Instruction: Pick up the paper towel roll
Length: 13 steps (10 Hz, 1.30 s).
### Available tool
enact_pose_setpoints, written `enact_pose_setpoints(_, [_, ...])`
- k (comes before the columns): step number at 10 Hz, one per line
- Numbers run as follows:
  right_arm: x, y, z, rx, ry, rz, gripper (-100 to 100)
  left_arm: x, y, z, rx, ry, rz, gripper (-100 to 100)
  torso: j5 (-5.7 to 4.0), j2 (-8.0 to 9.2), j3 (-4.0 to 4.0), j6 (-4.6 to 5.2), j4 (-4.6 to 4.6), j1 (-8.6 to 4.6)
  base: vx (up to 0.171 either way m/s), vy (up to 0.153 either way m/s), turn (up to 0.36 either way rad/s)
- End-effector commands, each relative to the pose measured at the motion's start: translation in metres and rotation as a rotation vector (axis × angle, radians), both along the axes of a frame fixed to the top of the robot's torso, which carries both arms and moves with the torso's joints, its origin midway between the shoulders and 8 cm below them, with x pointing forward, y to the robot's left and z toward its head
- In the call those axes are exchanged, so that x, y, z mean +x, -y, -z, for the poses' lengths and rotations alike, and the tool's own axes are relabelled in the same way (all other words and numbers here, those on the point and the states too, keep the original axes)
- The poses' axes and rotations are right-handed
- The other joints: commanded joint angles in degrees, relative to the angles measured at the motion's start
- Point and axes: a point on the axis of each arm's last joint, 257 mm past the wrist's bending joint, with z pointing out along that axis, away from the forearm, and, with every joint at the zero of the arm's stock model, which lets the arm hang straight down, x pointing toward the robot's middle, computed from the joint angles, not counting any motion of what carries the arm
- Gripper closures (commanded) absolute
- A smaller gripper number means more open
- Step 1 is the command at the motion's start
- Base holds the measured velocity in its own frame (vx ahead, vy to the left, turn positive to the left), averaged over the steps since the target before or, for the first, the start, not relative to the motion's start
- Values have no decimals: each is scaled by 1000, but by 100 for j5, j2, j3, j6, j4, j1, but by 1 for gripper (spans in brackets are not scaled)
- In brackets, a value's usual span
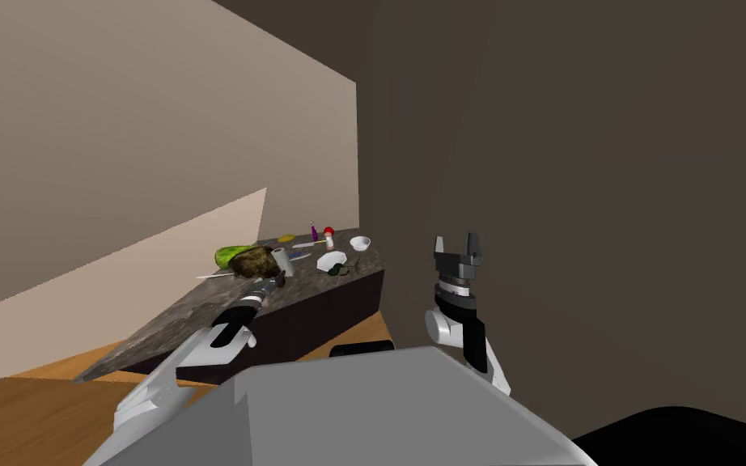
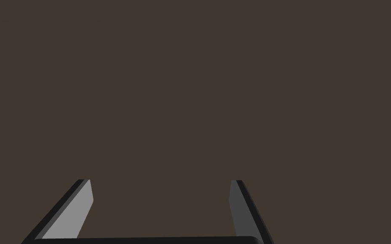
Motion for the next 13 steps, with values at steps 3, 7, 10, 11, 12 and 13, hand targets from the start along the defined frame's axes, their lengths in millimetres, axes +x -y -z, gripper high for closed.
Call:
enact_pose_setpoints(3, [0,0,0,0,0,0,0,1,-22,-8,50,-8,-41,-100,5,12,7,-3,2,25,185,43,-78])
enact_pose_setpoints(7, [0,0,0,0,0,0,0,23,-13,-5,42,0,1,-100,2,83,47,-8,17,3,23,-6,70])
enact_pose_setpoints(10, [0,0,0,0,0,0,0,46,-4,-8,41,16,42,-100,0,91,52,-7,19,-4,-3,-35,75])
enact_pose_setpoints(11, [0,0,0,0,0,0,0,43,-9,3,35,-6,31,-100,-1,91,52,-5,20,-6,-6,-25,-3])
enact_pose_setpoints(12, [0,0,0,0,0,0,0,60,4,-7,46,21,81,-100,0,92,52,-4,19,-1,-2,-40,148])
enact_pose_setpoints(13, [0,0,0,0,0,0,0,67,2,-6,40,21,76,-100,-1,91,52,-6,20,-6,-3,-40,111])
